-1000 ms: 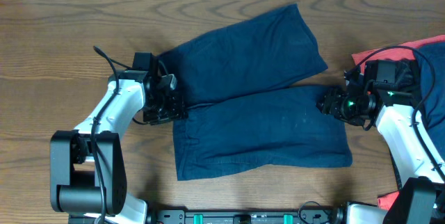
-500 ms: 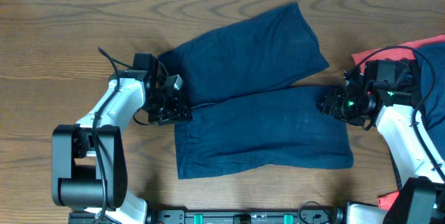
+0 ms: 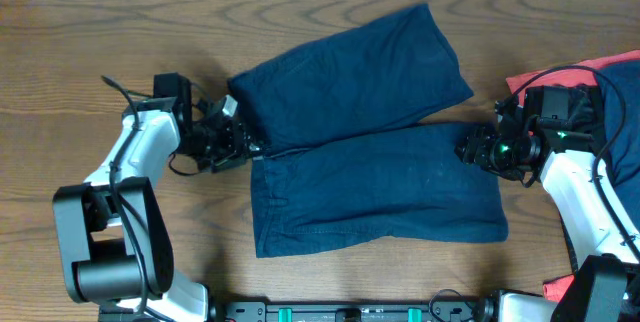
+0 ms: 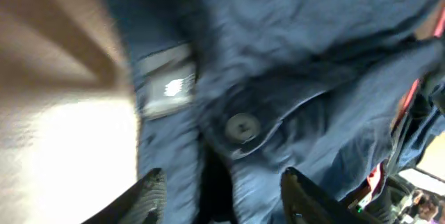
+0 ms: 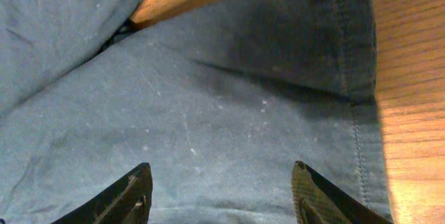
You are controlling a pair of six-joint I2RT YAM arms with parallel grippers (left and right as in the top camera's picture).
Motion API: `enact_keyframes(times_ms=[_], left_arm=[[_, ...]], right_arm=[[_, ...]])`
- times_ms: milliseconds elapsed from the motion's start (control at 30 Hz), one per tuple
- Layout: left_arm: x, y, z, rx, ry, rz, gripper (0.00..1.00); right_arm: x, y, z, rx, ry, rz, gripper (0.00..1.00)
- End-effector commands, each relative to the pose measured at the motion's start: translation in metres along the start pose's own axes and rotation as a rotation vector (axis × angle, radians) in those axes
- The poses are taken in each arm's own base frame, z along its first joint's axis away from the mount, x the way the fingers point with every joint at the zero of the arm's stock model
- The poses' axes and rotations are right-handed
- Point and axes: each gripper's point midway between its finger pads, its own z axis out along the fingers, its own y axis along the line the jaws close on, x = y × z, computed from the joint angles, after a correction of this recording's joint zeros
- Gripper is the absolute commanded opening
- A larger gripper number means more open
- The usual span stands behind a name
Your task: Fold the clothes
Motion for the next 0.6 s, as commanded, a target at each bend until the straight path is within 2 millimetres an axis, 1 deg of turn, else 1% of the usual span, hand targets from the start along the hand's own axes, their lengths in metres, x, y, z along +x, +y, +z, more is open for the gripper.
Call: enact_keyframes(times_ms=[0, 133, 167, 200, 233, 267, 300, 333, 433, 567], left_arm=[[0.012, -0.013, 0.016, 0.033, 0.043, 0.048, 0.56], [0.026, -0.012, 0.033, 0.002, 0.077, 0.084, 0.56], [0.030, -0.011, 0.036, 0.000, 0.088, 0.085, 0.50], [0.032, -0.010, 0.037, -0.005, 0.095, 0.084, 0.39], [0.035, -0.009, 0.037, -0.012, 0.104, 0.077, 0.25], [0.037, -0.007, 0.037, -0.020, 0.112, 0.069, 0.09], [0.038, -0.006, 0.035, -0.021, 0.113, 0.059, 0.06], [0.037, -0.005, 0.031, -0.020, 0.110, 0.047, 0.06], [0.027, -0.004, 0.013, -0.019, 0.079, 0.007, 0.06], [0.013, -0.002, -0.017, -0.015, 0.001, -0.015, 0.06]], right_arm=[[0.002, 0.002, 0.002, -0.005, 0.004, -0.006, 0.62], [0.002, 0.002, 0.002, -0.005, 0.003, -0.005, 0.62], [0.002, 0.002, 0.002, -0.005, 0.003, -0.005, 0.62], [0.002, 0.002, 0.002, -0.005, 0.003, -0.005, 0.61], [0.002, 0.002, 0.002, -0.004, 0.003, -0.006, 0.61], [0.002, 0.002, 0.002, -0.004, 0.003, -0.006, 0.60], [0.001, 0.001, 0.002, -0.001, 0.001, -0.006, 0.61], [0.001, 0.001, 0.002, -0.002, -0.001, -0.007, 0.59], [-0.002, 0.002, 0.002, -0.004, -0.013, -0.011, 0.56], [-0.004, -0.002, 0.002, 0.018, -0.022, -0.012, 0.57]])
